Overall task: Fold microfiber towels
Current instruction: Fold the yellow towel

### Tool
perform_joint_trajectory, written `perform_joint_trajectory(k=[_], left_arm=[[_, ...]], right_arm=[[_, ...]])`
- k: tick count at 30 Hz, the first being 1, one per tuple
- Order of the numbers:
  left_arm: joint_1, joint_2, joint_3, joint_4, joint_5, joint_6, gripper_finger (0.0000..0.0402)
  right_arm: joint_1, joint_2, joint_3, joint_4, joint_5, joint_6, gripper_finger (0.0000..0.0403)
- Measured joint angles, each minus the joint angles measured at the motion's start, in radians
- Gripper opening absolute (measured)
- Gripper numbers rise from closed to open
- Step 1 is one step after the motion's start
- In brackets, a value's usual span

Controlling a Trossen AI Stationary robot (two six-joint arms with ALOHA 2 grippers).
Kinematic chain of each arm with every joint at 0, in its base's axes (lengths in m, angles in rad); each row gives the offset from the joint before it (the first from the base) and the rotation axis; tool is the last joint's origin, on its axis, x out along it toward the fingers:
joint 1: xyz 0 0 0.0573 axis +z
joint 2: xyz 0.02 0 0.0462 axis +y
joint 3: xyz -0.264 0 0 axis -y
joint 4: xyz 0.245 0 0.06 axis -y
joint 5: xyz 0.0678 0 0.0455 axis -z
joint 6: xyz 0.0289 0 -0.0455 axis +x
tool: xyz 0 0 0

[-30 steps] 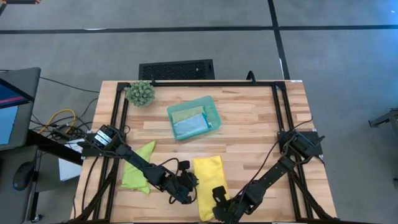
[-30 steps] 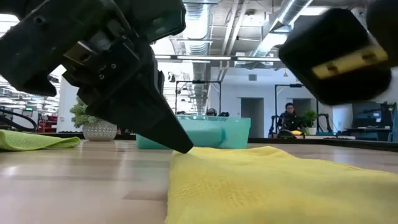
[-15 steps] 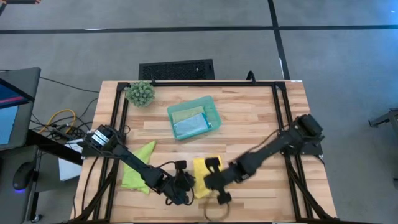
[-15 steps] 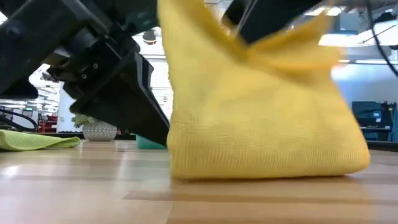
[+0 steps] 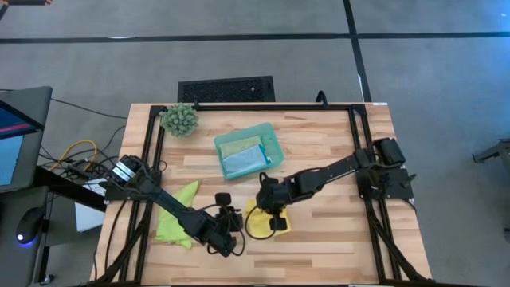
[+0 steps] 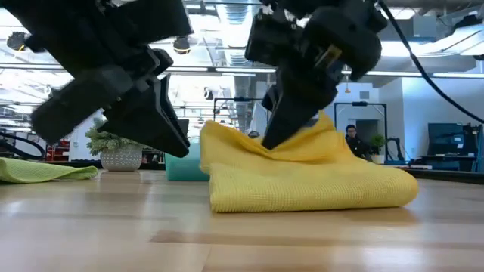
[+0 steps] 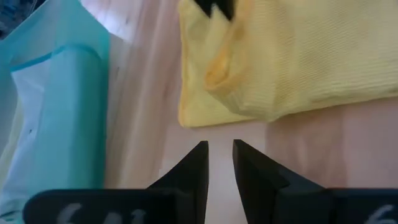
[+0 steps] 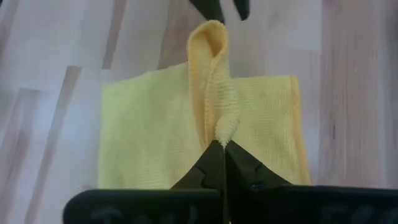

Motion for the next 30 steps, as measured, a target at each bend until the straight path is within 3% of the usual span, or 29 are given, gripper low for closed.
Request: perform_joint_trajectory(k=[30], left_arm=[[0.018,0.002,0.000,0.063,0.010,0.011,0.0066]], right_arm=[[-0.095,-0.001,-0.031,-0.017,-0.025,0.054,0.0022]])
